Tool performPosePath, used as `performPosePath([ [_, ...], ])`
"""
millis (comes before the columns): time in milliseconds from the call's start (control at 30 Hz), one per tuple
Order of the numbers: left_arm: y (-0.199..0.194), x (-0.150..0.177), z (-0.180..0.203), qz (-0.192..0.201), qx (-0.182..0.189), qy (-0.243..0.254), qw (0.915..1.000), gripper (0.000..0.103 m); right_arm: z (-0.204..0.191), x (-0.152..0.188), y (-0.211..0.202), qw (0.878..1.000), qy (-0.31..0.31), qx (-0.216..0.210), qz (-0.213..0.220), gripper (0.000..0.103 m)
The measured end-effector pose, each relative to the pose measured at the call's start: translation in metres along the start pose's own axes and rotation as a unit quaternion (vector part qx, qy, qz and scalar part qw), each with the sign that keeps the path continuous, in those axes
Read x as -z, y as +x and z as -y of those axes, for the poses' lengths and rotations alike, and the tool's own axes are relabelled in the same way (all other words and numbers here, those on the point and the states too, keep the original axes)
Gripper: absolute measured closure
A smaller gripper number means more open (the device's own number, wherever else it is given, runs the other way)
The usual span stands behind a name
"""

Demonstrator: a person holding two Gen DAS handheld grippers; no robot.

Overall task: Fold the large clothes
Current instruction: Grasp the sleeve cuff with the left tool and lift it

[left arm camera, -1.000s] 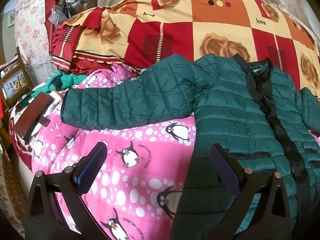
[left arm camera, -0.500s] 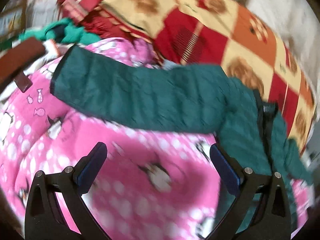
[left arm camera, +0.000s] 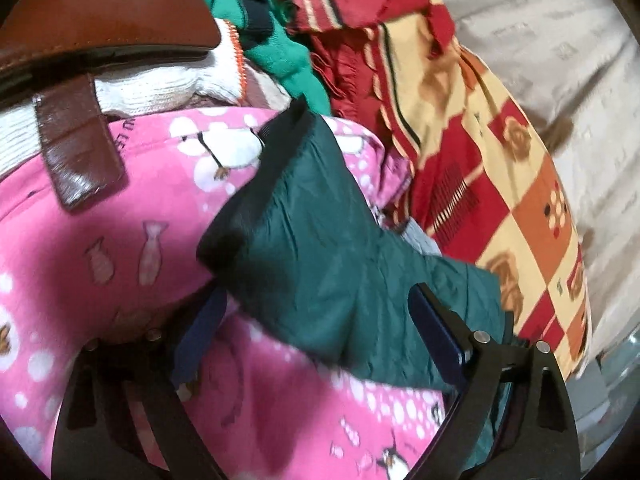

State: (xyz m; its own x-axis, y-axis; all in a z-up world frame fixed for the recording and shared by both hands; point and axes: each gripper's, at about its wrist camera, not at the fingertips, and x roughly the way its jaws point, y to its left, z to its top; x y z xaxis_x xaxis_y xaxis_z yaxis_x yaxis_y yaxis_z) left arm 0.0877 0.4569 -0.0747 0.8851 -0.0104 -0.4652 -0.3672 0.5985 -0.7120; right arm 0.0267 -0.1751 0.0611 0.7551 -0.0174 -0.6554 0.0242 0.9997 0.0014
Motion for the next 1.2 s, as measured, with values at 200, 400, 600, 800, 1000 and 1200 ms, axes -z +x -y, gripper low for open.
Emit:
performPosePath([
  [200,0.010,-0.010,0.001,0.028,-0.032,-0.026,0.9987,0.033,0.005,0.000,0.006,1.000,0.014,-0.004,-0.014,0.001],
  [400,0.011,-0.014,-0.014,0.035,-0.045,-0.067,0.9962,0.085,0.004,0.000,0.007,1.000,0.015,-0.003,-0.013,0.001],
  [600,-0.004,-0.015,0.029,0.040,-0.057,0.048,0.9964,0.091,0.002,-0.002,0.004,1.000,0.008,0.004,-0.008,0.001],
  [800,0.001,0.000,0.115,0.013,-0.020,0.169,0.9853,0.092,-0.006,-0.003,-0.008,0.999,-0.019,0.039,-0.002,0.001],
  [1000,0.016,0.040,0.219,-0.023,0.061,0.217,0.9739,0.092,0.006,0.003,-0.020,0.996,-0.027,0.089,0.012,0.001],
  [1200,0.024,0.099,0.331,-0.056,0.132,0.279,0.9494,0.092,0.042,0.011,-0.003,0.991,0.042,0.121,-0.024,0.001],
])
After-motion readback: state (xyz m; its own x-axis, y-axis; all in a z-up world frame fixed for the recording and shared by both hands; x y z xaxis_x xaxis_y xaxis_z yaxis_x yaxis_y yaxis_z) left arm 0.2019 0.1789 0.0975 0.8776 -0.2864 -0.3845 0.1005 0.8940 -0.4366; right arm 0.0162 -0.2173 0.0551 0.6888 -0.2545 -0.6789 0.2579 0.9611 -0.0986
